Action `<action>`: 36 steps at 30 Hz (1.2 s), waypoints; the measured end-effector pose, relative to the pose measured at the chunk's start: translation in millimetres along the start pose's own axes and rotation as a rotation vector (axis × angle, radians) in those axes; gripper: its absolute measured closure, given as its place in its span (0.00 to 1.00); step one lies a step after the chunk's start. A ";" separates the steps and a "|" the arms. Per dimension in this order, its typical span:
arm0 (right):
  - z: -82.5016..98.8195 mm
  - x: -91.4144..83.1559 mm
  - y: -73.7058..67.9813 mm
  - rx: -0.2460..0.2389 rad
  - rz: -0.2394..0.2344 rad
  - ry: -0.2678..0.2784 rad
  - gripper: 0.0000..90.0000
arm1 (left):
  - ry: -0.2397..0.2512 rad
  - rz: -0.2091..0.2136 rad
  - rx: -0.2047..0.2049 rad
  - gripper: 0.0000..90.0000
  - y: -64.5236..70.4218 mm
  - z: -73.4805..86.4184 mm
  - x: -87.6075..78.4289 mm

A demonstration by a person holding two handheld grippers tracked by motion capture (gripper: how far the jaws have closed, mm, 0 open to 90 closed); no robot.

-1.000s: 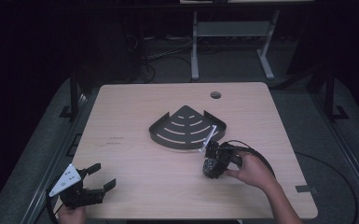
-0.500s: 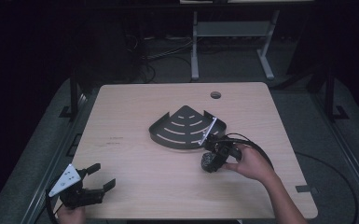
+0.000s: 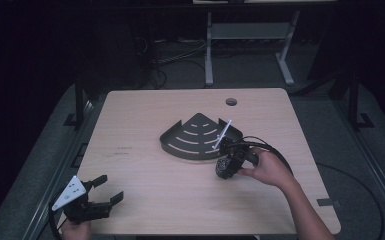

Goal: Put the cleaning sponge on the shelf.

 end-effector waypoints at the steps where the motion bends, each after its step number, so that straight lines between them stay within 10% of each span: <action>1: -1.1 -1.1 1.2 -0.002 0.003 0.002 0.37 | 0.000 0.000 0.000 0.15 0.0 0.0 0.0; 36: -34.4 -18.7 23.6 -0.011 0.020 0.006 0.37 | 0.002 -0.002 -0.001 0.15 -0.2 -0.4 -1.1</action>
Point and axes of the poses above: each handheld gripper's, and its own axes: x roughly forward along the jaws, z roughly out of its underside, y roughly to its right, the point moved 10 cm from there along x, roughly forward along the jaws, and after that the axes turned 5 degrees about z, right-handed, at the moved point
